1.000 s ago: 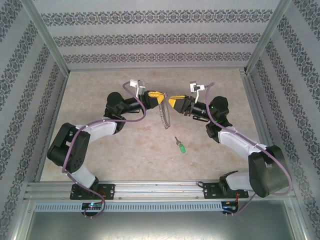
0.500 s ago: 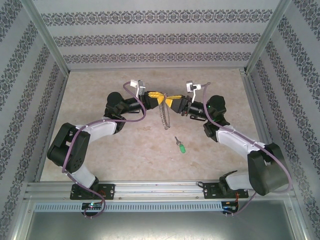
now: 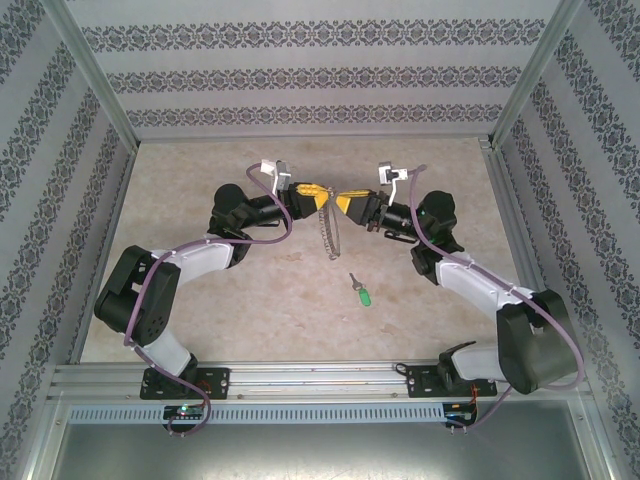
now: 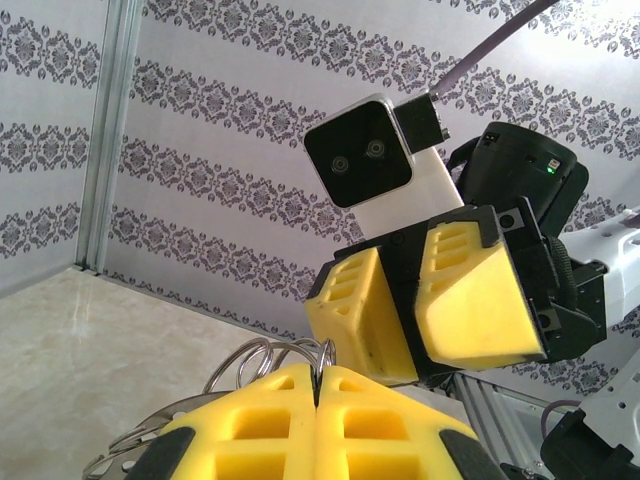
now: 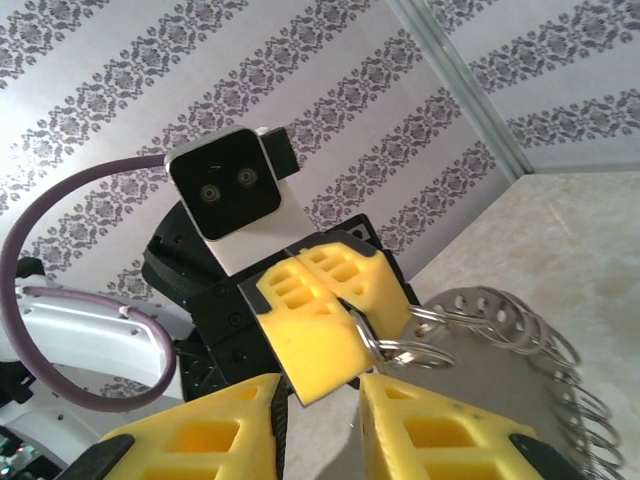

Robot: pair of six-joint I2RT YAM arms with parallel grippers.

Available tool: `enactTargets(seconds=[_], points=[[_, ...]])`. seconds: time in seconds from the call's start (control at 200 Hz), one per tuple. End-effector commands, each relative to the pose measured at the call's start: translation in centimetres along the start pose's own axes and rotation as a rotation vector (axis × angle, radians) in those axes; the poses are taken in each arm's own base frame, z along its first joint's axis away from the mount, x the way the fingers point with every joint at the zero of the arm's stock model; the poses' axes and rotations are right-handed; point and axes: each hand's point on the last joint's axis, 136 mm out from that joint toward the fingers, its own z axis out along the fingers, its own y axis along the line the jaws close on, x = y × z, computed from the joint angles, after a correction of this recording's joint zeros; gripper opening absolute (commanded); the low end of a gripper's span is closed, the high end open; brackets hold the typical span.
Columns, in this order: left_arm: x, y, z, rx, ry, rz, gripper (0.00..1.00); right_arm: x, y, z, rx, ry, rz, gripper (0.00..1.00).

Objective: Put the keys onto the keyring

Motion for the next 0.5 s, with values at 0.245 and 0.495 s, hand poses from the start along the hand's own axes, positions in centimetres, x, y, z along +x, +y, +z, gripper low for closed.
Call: enactTargets(seconds=[0.245, 0.495], points=[[-2.3, -1.3, 0.1, 0.043, -0.037, 0.048, 0.0, 0.0, 0.5, 0.8, -0.025, 0.003, -0.034, 0.29], [-2.2, -1.2, 0.1, 0.042, -0.037, 0.045, 0.0, -0.7, 1.4, 2.0, -0.058, 0.009, -0.052, 0.3]])
